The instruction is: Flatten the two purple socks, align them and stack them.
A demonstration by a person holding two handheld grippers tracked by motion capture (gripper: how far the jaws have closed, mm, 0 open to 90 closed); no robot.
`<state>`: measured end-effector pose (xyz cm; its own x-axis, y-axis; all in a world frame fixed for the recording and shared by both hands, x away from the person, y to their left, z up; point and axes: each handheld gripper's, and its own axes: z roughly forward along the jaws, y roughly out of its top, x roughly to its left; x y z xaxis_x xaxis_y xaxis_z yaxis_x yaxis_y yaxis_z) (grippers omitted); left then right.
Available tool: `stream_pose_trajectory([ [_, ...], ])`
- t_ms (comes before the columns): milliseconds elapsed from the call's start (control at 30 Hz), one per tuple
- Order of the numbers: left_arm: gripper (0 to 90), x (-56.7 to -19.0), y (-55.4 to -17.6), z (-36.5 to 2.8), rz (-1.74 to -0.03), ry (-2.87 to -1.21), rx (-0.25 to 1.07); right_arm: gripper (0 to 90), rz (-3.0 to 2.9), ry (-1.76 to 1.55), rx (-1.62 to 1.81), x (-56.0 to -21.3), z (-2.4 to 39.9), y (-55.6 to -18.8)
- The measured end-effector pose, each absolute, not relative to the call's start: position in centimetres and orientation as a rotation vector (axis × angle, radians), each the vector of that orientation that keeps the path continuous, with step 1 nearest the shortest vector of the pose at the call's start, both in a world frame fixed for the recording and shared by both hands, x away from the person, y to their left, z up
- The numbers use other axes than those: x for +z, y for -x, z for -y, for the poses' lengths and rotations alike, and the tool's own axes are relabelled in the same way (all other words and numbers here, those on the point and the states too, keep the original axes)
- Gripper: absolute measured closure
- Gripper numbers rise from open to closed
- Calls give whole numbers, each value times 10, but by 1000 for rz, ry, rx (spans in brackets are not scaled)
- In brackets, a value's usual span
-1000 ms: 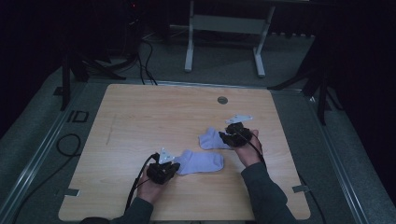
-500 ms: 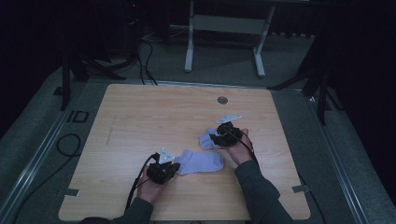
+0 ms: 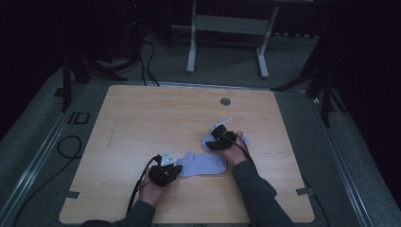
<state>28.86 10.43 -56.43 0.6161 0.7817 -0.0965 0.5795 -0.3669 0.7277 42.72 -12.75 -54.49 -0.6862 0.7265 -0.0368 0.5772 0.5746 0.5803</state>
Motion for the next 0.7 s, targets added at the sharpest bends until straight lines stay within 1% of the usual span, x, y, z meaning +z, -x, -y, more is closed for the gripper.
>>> stream_pose_trajectory([
  [133, 894, -564, -288, -104, -1067, -2086, 344, 517, -2538, -1112, 803, -545, 128, -429],
  [200, 894, -564, -288, -104, -1066, -2086, 345, 546, -2544, -1121, 800, -545, 128, -430],
  [333, 894, -564, -288, -104, -1066, -2087, 347, 653, -2541, -1139, 793, -544, 128, -431],
  [467, 893, -564, -288, -104, -1066, -2087, 345, 805, -2537, -1158, 802, -543, 128, -432],
  [567, 893, -564, -288, -104, -1066, -2087, 345, 835, -2533, -1204, 841, -544, 131, -435],
  [700, 893, -564, -289, -104, -1067, -2086, 342, 842, -2514, -1266, 906, -545, 138, -435],
])
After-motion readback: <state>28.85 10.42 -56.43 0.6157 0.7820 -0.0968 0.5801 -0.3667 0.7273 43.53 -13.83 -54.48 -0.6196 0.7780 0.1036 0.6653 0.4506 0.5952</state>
